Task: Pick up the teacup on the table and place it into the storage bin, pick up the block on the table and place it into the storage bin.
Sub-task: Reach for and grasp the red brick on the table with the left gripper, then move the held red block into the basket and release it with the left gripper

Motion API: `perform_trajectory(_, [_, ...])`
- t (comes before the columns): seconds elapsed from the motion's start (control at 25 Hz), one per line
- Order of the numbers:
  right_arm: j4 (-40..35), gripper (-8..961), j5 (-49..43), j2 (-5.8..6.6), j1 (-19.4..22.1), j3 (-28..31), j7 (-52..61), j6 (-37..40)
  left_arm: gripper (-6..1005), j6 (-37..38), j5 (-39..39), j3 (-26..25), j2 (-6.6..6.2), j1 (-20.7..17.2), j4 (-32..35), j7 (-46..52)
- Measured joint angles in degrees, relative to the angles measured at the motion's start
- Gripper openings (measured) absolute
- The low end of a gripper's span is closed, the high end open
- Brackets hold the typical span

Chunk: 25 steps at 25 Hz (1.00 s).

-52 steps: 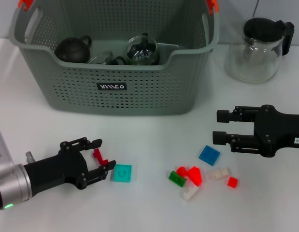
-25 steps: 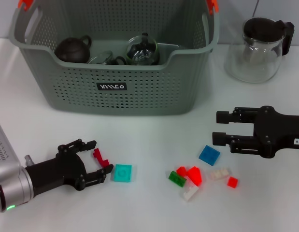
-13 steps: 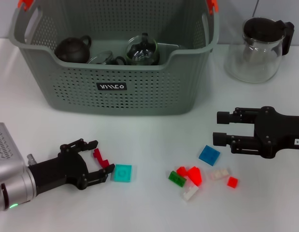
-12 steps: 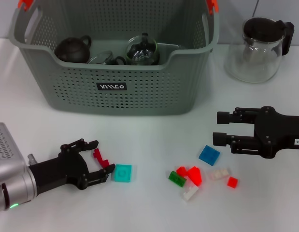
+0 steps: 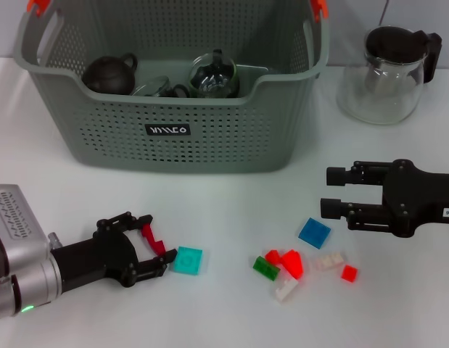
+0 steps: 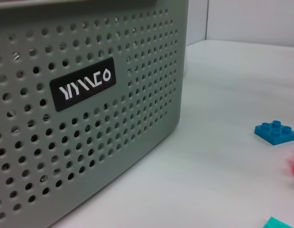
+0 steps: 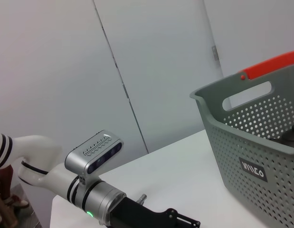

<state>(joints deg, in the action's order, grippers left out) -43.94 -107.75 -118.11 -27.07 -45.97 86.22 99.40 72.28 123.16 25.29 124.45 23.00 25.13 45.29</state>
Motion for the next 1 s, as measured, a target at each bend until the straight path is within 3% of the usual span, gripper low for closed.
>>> perform_trajectory(0.28, [0.0, 675, 0.0, -0.01, 0.0, 0.0, 0.0, 0.0, 757, 0.7, -0.3, -0.4, -0.02, -0.3, 0.4, 0.4])
perform_trajectory(0.48, [0.0, 674, 0.0, -0.02, 0.0, 0.0, 0.0, 0.0, 666, 5.7, -0.3, -3.6, -0.21, -0.7, 2.6, 1.6])
perform_trajectory(0.68, [0.0, 673, 0.0, -0.02, 0.0, 0.0, 0.0, 0.0, 666, 17.5, -0.3, -10.3, -0.79, -1.2, 5.8, 3.8])
perform_trajectory(0.84, [0.0, 674, 0.0, -0.02, -0.1, 0.0, 0.0, 0.0, 666, 30.4, -2.0, -16.9, -2.44, -0.2, 8.0, 7.6])
perform_trajectory(1.0, [0.1, 674, 0.0, -0.02, -0.2, 0.0, 0.0, 0.0, 667, 37.5, -6.9, -18.7, -3.71, 1.5, 8.9, 13.4])
